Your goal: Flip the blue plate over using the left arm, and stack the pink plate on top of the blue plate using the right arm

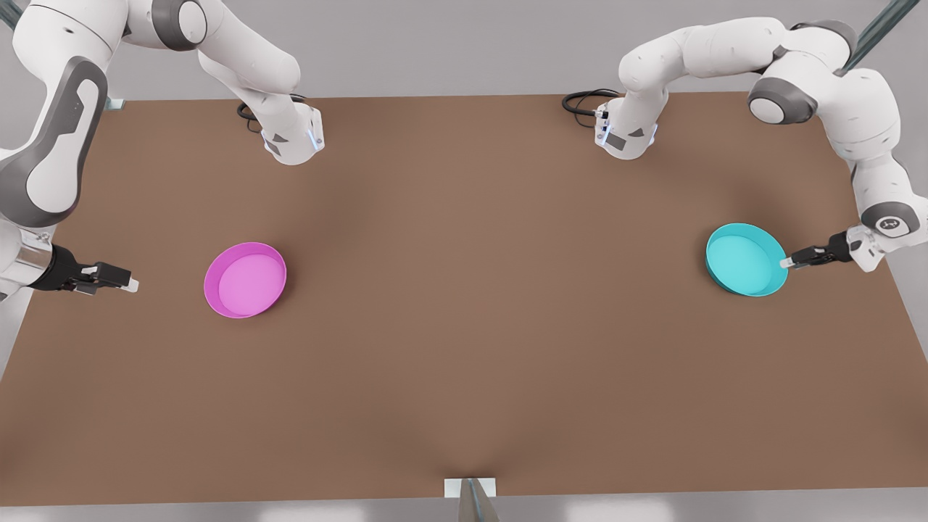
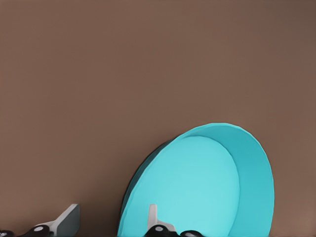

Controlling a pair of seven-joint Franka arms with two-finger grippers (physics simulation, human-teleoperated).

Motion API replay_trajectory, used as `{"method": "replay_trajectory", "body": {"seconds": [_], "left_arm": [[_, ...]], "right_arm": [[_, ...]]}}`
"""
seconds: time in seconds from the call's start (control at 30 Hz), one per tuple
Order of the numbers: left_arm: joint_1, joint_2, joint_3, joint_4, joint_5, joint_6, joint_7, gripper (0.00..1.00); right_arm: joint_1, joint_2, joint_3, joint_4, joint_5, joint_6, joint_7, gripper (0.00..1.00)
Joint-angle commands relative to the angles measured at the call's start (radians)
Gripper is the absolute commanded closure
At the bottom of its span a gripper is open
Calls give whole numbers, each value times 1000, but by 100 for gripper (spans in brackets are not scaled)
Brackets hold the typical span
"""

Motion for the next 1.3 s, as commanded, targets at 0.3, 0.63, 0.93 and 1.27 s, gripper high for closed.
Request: {"method": "replay_trajectory", "body": {"seconds": [0.3, 0.63, 0.93, 1.27], "left_arm": [[-2, 0, 3, -9, 26, -34, -54, 46], [-2, 8, -5, -9, 25, -20, -78, 60], [-3, 20, -6, -9, 25, -13, -87, 75], [-3, 14, -8, -8, 14, -30, -87, 79]], "right_arm": [[1, 0, 0, -2, 0, 0, 0, 0], [1, -2, 3, -2, 0, -8, 0, 0], [1, 1, 3, 0, 2, -6, 0, 0], [1, -2, 3, 2, 2, -8, 0, 0]]}}
